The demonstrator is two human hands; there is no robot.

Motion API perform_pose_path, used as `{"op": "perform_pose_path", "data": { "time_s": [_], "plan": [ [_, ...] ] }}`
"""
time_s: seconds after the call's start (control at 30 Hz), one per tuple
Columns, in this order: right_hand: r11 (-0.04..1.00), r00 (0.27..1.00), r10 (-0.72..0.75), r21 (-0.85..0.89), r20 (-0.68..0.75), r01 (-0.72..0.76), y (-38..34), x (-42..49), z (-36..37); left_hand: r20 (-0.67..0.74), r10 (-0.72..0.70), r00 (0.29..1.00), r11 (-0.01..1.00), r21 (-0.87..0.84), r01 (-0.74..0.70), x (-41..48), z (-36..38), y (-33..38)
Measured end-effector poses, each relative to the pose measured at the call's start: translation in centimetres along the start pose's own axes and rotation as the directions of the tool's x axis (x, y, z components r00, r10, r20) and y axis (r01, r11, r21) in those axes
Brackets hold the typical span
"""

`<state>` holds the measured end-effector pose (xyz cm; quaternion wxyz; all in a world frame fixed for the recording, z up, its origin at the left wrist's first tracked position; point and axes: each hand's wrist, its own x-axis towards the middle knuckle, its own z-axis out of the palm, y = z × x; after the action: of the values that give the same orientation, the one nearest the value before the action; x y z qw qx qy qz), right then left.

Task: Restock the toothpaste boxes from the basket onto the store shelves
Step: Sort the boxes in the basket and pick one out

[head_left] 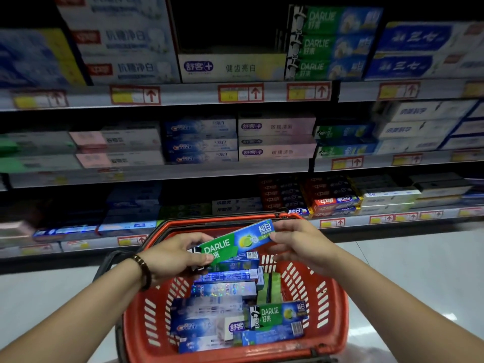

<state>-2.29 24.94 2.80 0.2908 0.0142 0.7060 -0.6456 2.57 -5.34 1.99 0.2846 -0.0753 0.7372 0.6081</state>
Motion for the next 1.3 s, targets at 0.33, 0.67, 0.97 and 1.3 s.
{"op": "perform_pose_path", "data": {
  "time_s": [0.33,0.67,0.97,1.3],
  "plan": [
    [0.969,0.994,-0.025,0.24,-0.11,0.051,-0.8,1.0,-0.2,-0.311,0.028,0.95,0.922,-0.359,-0.145,-0.2,0.1,2.3],
    [0.971,0.97,-0.068,0.21,-0.235,0.119,-2.9,0.0,-0.3,-0.413,0.016,0.911,0.788,-0.556,-0.266,0.7,0.8,4.1],
    [0.9,0.925,-0.134,0.347,-0.355,0.264,-3.6,0.0,-1.4,-0.485,0.048,0.873,0.735,-0.574,-0.359,0.6,3.3,7.0],
    [0.836,0.846,-0.192,0.369,-0.497,0.406,-3.8,0.4,-2.0,-0.549,0.118,0.827,0.741,-0.505,-0.441,0.8,4.3,8.6]
  ]
}}
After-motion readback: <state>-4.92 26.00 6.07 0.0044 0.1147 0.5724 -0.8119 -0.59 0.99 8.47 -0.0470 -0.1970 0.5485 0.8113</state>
